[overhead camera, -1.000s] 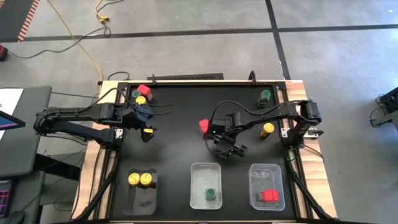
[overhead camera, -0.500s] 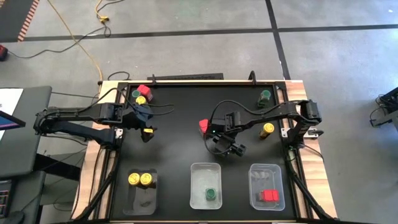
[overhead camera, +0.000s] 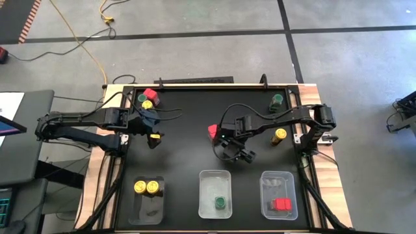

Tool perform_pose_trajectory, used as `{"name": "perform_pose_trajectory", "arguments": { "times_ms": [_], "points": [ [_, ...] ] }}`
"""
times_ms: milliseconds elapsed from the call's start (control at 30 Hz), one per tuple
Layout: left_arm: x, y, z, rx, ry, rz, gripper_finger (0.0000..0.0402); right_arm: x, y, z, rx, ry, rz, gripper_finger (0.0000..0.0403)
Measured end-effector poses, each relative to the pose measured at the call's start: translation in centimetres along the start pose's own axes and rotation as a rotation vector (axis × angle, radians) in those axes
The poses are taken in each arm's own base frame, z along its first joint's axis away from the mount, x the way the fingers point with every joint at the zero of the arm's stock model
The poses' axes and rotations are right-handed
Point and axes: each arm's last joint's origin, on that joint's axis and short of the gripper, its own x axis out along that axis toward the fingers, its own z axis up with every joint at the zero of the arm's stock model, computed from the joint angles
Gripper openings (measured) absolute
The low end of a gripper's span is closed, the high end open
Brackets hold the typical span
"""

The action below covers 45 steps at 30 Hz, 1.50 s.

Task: Sort spices by type
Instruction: Put the center green seasoning bottle into the white bin

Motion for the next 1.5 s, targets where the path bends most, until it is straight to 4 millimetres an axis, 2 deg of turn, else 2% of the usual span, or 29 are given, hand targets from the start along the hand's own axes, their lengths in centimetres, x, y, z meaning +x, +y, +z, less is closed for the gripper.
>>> {"name": "perform_pose_trajectory", "arguments": {
  "times_ms": [500, 600, 767, 933, 1033, 1167, 1333, 1500],
  "points": [
    [0.0, 0.0, 0.0, -0.027, 0.0, 0.0, 0.032, -0.1, -0.4, -0.3, 0.049, 0.028, -0.05, 0.0256],
    [0.0, 0.0, 0.0, -0.02, 0.0, 0.0, 0.032, -0.2, -0.5, -0.3, 0.083, 0.025, -0.051, 0.0276],
    [0.0, 0.0, 0.0, -0.01, 0.0, 0.0, 0.032, -0.2, -0.5, -0.3, 0.074, 0.024, -0.054, 0.0335],
    [0.0, 0.0, 0.0, -0.009, 0.0, 0.0, 0.032, -1.1, -1.0, -0.2, 0.077, 0.023, -0.061, 0.0385],
    [0.0, 0.0, 0.0, -0.005, 0.0, 0.0, 0.032, -2.1, -1.3, 0.3, 0.09, 0.026, -0.07, 0.0397],
    [0.0, 0.0, 0.0, 0.035, 0.0, 0.001, 0.032, -3.6, -1.5, 1.2, 0.134, 0.042, -0.084, 0.039],
    [0.0, 0.0, 0.0, 0.084, 0.0, 0.001, 0.032, -5.4, -1.6, 1.5, 0.286, 0.077, -0.074, 0.0387],
    [0.0, 0.0, 0.0, 0.112, 0.001, 0.001, 0.032, -7.0, -2.6, -0.2, 0.771, 0.087, -0.095, 0.0387]
  ]
}}
